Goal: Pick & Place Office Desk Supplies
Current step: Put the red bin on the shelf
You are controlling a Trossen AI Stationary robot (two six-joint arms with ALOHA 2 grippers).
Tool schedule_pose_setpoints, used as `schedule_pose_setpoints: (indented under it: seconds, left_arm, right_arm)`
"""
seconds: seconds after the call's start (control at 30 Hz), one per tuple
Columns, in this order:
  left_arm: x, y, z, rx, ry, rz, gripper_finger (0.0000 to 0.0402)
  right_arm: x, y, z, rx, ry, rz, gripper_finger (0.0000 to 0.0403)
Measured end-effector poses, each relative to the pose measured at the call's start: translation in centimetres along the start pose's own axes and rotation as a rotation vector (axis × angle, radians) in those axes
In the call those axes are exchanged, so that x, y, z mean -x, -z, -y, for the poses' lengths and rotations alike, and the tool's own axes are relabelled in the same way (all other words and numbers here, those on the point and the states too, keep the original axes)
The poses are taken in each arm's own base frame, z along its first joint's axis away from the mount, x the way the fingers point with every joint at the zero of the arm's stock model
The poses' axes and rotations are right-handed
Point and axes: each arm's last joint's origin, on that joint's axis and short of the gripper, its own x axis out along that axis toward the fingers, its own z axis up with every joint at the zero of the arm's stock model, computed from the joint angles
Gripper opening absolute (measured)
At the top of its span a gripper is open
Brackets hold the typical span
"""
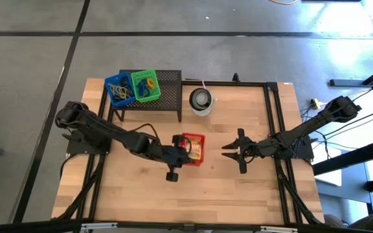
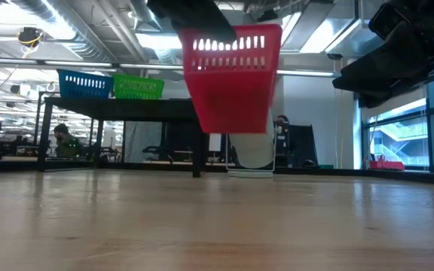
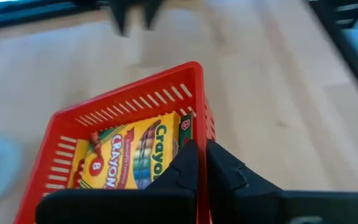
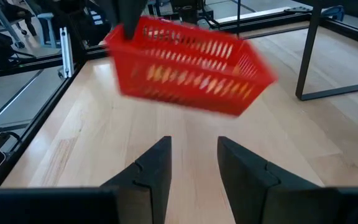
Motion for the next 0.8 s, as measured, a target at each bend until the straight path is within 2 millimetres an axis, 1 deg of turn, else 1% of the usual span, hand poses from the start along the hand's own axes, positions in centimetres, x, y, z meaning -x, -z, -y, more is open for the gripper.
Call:
schedule_pose_setpoints:
  seconds: [0.1,0.23,0.33,0.4,0.5,0.63,0.7,0.8]
  left_arm:
    - [0.8,-1.2,-0.4,-0.034,-0.082,-0.018,0.0004]
    - [2.0,-3.3,-1.2,-0.113,-0.13,-0.002,0.0004]
    - [2.9,-4.8,-2.3,-0.153,-0.19,-0.01,0.0004]
    - [3.8,-5.9,-3.4,-0.171,-0.237,-0.025,0.0004]
    - [4.8,-7.1,-5.6,-0.155,-0.3,-0.046,0.0004]
    - [5.8,-7.9,-9.4,-0.139,-0.372,-0.093,0.0004]
    - [6.1,-7.7,-11.5,-0.109,-0.41,-0.137,0.0004]
    - [6.2,-6.5,-14.7,-0.034,-0.467,-0.222,0.0004]
  right_arm:
    - [0.0,0.0,0.0,0.0,0.001,0.0,0.013]
    - [0.0,0.0,0.0,0.0,0.001,0.001,0.013]
    - [0.0,0.0,0.0,0.0,0.001,0.0,0.013]
    - [0.0,0.0,0.0,0.0,0.001,0.001,0.013]
    - [0.0,0.0,0.0,0.0,0.001,0.001,0.013]
    - [0.0,0.0,0.0,0.0,0.001,0.001,0.013]
    - [0.0,0.0,0.0,0.0,0.001,0.001,0.013]
    - [0.0,0.0,0.0,-0.001,0.0,0.001,0.013]
